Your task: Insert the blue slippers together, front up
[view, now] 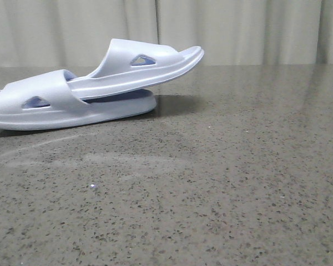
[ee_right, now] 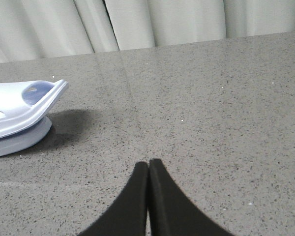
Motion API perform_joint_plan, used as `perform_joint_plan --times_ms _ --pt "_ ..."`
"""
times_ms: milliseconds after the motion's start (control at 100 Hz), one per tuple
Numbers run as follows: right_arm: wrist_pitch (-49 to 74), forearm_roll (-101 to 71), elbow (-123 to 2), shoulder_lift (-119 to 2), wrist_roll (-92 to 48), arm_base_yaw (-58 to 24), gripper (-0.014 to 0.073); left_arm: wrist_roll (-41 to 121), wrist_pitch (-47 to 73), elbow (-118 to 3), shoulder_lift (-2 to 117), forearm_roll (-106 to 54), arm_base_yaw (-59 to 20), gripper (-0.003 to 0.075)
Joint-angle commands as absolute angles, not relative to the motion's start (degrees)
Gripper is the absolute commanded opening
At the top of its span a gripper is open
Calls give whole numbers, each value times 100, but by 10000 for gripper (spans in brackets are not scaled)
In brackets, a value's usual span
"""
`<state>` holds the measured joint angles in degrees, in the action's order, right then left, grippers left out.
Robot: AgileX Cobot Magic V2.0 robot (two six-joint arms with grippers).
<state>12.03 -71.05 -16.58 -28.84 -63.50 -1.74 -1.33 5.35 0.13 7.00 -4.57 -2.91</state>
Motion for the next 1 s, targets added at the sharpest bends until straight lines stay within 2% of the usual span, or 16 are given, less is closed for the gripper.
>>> perform_joint_plan --times_ms 0,250,330,510,620,790,890,990 --pt "1106 -7201 -1795 -2879 -6418 -188 -85 -195 151 63 748 -514 -266 15" --pt "560 -7174 -1774 -2879 -6418 -188 -85 -195 151 63 748 -514 -266 15" --pt "460 -6267 -1774 -2868 -6204 -175 -85 -195 151 63 748 -514 -266 15" --pt "0 -2033 -1527 -2751 -2521 19 -85 -195 151 63 748 -514 -266 15" --pt "-319 -713 -1070 -2501 -1190 189 -85 -195 151 63 748 -514 -266 15" --pt "-1054 -463 -160 -1734 -1105 372 -85 -195 151 63 748 -514 -266 15" --pt "-863 -453 188 -1176 -1079 469 -85 -195 151 63 748 -514 -266 15" --pt "-124 -376 176 -609 -1079 577 -85 -195 151 63 748 -514 -266 15"
